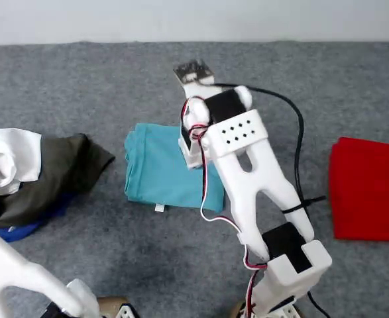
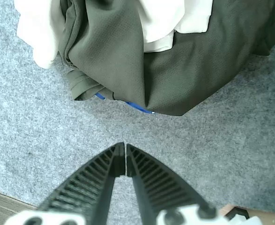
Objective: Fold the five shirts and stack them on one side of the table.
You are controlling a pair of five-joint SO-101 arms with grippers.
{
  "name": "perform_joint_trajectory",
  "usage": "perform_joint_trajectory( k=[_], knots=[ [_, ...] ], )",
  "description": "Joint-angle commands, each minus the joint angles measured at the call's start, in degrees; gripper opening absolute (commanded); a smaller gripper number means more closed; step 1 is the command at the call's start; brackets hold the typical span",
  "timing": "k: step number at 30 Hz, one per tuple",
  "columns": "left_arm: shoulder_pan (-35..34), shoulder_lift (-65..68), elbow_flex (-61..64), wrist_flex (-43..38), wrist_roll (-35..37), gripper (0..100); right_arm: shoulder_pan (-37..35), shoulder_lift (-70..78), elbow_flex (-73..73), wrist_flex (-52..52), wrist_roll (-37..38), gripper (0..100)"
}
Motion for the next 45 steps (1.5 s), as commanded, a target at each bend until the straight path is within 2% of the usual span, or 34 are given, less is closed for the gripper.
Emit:
perform_joint_trajectory(
  k=[1, 15, 25, 27, 32, 34, 39, 45],
  knots=[
    [0.4, -1.9, -2.0, 0.6, 0.4, 2, 0.7, 0.2, 1.1, -0.6, -3.7, 30.7],
    [0.4, -1.8, -2.0, 0.6, 0.4, 2, 0.9, 21.1, 1.0, -16.6, -4.4, 30.7],
    [0.4, -1.8, -2.0, 0.6, 0.4, 2, 1.0, 30.1, 1.0, -17.0, -4.7, 30.0],
    [0.4, -1.8, -2.0, 0.6, 0.4, 2, 1.0, 30.3, 1.0, -16.9, -4.7, 25.4],
    [0.4, -1.8, -2.0, 0.6, 0.4, 2, 1.2, 30.4, 1.0, -18.0, -4.0, 6.2],
    [0.4, -1.8, -2.0, 0.6, 0.4, 2, 2.0, 30.3, 1.0, -18.1, -1.8, 1.1],
    [0.4, -1.8, -2.0, 0.6, 0.4, 2, 5.9, 28.5, 0.9, -16.7, 1.5, 1.0],
    [0.4, -1.8, -2.0, 0.6, 0.4, 2, 9.6, 20.7, 1.0, -8.2, 11.3, 1.0]
  ],
)
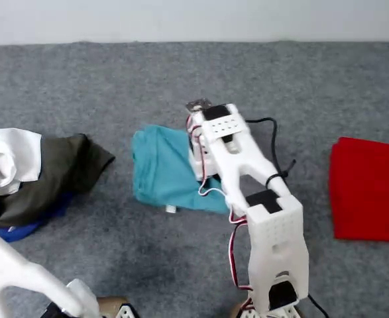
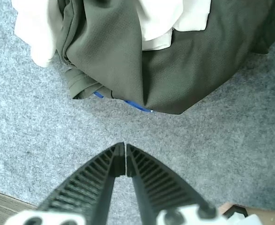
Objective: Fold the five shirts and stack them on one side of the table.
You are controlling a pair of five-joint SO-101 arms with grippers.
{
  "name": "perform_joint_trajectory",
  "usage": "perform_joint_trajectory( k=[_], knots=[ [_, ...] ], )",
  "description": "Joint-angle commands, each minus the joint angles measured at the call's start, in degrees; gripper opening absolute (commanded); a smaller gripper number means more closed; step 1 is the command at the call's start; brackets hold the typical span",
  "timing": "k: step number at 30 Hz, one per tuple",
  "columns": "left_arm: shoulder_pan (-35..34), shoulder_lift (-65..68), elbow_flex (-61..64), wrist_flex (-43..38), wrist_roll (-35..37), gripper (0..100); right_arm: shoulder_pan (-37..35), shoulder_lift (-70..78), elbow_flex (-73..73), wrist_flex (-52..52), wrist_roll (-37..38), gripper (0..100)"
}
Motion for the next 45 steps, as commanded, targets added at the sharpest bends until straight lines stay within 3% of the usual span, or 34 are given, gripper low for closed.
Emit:
perform_joint_trajectory(
  k=[1, 9, 15, 18, 26, 29, 32, 37, 45],
  knots=[
    [0.4, -1.8, -2.0, 0.2, 0.4, 2, 3.6, -7.3, -0.2, 6.2, 6.4, 1.0],
    [0.4, -1.8, -2.0, -0.1, 0.4, 2, 16.9, -14.9, -0.2, 13.3, 36.8, 1.0],
    [3.5, -1.8, -2.2, 1.1, 0.4, 2, 24.5, -13.5, -0.2, -0.3, 67.5, 0.9],
    [6.2, -1.8, -2.2, 2.0, 0.4, 2, 23.3, -11.8, -0.2, -8.1, 74.0, 0.9],
    [8.4, -1.9, -2.3, 2.3, 0.4, 2, 19.0, -9.9, -0.2, -14.3, 74.0, 2.0],
    [8.3, -1.9, -2.3, 2.5, 0.4, 2, 19.1, -10.8, -0.3, -14.2, 72.7, 11.7],
    [8.4, -1.9, -2.3, 2.5, 0.4, 2, 19.4, -13.7, -0.2, -13.7, 65.7, 21.3],
    [8.4, -1.8, -2.2, 2.5, 0.4, 2, 18.3, -20.3, -0.2, -7.6, 56.1, 21.6],
    [8.4, -1.8, -2.2, 2.5, 0.4, 2, 16.4, -26.9, -0.2, 6.5, 28.4, 20.0]
  ],
)
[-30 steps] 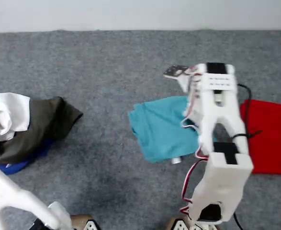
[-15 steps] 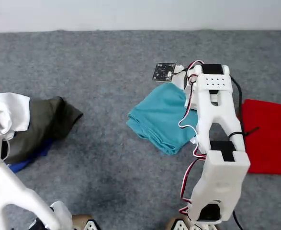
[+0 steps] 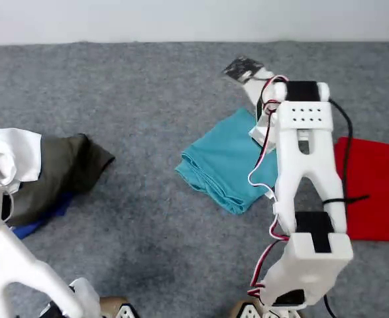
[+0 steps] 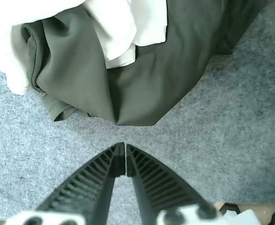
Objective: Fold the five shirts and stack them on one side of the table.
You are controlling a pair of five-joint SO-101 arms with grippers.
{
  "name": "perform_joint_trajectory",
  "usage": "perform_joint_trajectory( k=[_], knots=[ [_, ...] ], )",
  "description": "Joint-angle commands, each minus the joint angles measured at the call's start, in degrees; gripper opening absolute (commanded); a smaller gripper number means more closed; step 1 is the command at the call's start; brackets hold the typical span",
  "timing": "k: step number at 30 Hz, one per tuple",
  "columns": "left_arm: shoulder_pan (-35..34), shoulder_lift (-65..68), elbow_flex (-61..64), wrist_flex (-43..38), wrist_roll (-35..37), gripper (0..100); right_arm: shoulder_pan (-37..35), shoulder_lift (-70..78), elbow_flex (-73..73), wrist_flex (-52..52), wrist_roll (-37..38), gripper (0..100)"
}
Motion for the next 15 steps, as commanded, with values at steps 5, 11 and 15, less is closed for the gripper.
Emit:
perform_joint_trajectory(
  k=[5, 11, 15],
  knots=[
    [0.4, -1.8, -2.2, 1.2, 0.3, 2, -7.5, -4.3, 1.0, 13.7, -16.5, 3.9],
    [0.3, -1.8, -2.2, 1.2, 0.1, 2, -11.4, -4.3, 12.2, 9.9, -20.6, 2.4],
    [0.3, -1.8, -2.2, 1.2, 0.0, 2, -10.6, -4.3, 23.7, 1.6, -23.0, 2.4]
  ],
)
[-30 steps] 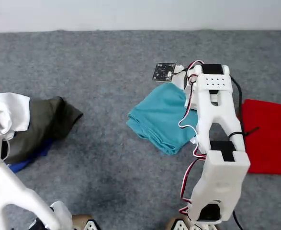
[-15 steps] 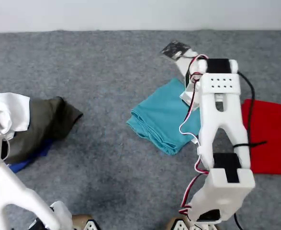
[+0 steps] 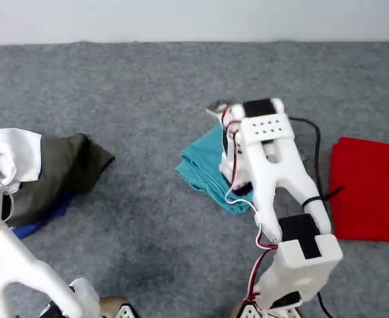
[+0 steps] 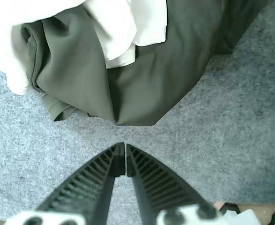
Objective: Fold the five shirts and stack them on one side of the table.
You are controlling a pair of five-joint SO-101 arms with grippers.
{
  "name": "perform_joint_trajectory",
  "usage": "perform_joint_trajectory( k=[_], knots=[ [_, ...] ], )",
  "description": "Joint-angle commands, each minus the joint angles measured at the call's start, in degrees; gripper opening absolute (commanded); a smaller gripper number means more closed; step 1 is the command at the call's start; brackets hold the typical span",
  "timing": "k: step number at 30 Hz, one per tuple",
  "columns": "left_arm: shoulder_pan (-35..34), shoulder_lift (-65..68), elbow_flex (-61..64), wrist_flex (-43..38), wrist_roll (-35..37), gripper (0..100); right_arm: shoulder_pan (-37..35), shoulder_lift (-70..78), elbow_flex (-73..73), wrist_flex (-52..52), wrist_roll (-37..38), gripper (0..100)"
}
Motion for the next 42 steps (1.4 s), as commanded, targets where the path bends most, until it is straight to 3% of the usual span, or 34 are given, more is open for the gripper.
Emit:
perform_joint_trajectory(
  k=[1, 5, 9, 20, 25, 30, 35, 42],
  knots=[
    [0.3, -1.8, -2.2, 1.2, 0.0, 2, 0.0, -3.5, 9.5, -7.0, -1.7, 2.4],
    [0.3, -1.8, -2.2, 1.3, 0.0, 2, 0.0, -3.6, 20.0, -13.6, -1.7, 2.4],
    [0.4, -1.8, -2.2, 1.3, 0.0, 2, -1.0, -4.3, 22.2, -13.7, -1.7, 2.4],
    [0.4, -1.8, -2.2, 1.3, 0.0, 2, -1.0, -16.6, 8.7, -3.0, -1.8, 2.4],
    [0.4, -1.8, -2.1, 1.3, 0.0, 2, -1.1, -19.2, 2.6, -8.8, -1.8, 2.4],
    [0.4, -1.8, -2.1, 1.3, 0.0, 2, -5.8, -13.4, 4.3, -23.3, -1.8, 2.4],
    [0.4, -1.8, -2.1, 1.2, 0.0, 2, -12.5, 0.1, 3.9, -31.3, -1.7, 2.4],
    [0.4, -1.8, -2.1, 1.3, 0.0, 2, -17.9, 8.7, -0.5, -27.0, -1.7, 2.4]
  ],
)
